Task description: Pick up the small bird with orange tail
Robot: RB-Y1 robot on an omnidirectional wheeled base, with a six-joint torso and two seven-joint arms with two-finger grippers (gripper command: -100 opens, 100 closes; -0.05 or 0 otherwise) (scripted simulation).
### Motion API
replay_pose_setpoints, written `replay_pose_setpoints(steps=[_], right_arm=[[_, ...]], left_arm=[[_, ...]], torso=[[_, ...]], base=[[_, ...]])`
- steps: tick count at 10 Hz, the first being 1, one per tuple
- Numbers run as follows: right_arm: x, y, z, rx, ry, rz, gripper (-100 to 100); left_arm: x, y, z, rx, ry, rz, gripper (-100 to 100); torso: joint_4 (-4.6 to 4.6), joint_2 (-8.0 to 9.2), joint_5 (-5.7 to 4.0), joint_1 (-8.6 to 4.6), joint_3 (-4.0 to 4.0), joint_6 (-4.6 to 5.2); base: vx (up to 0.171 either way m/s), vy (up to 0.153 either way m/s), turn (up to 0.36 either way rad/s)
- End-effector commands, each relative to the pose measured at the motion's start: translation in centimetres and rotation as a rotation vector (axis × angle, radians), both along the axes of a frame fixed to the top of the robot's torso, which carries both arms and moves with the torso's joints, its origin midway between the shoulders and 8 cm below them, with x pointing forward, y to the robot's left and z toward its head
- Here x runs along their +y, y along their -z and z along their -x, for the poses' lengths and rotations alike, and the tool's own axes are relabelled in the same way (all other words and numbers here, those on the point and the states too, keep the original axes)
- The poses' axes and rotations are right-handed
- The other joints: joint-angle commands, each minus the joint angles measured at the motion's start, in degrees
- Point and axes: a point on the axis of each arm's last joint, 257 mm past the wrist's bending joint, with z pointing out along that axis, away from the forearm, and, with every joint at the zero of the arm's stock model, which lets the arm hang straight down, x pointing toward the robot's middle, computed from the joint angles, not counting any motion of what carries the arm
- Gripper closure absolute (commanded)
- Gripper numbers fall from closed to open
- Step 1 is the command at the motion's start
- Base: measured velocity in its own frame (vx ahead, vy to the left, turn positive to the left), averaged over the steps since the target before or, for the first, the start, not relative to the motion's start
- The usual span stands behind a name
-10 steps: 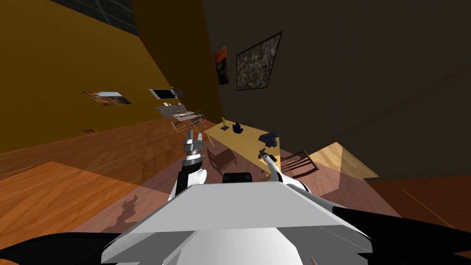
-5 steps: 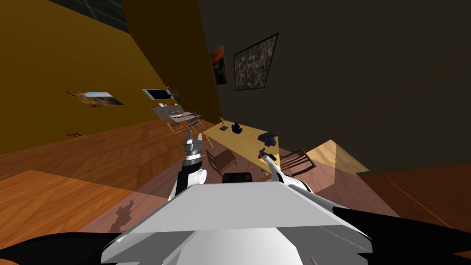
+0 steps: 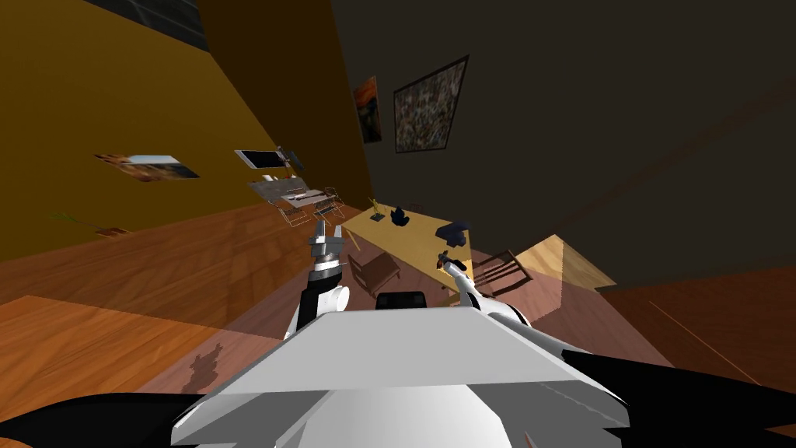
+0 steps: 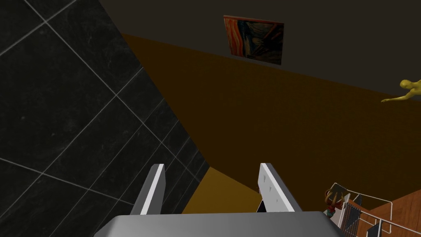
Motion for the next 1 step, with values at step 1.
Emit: replay_pose_setpoints(steps=[1], right_arm=[[0.00,0.00,0.00,0.000,0.000,0.000,0]], left_arm=[[0.00,0.00,0.00,0.000,0.000,0.000,0]], torso=[[0.00,0.00,0.00,0.00,0.00,0.00]], base=[[0.000,0.000,0.000]])
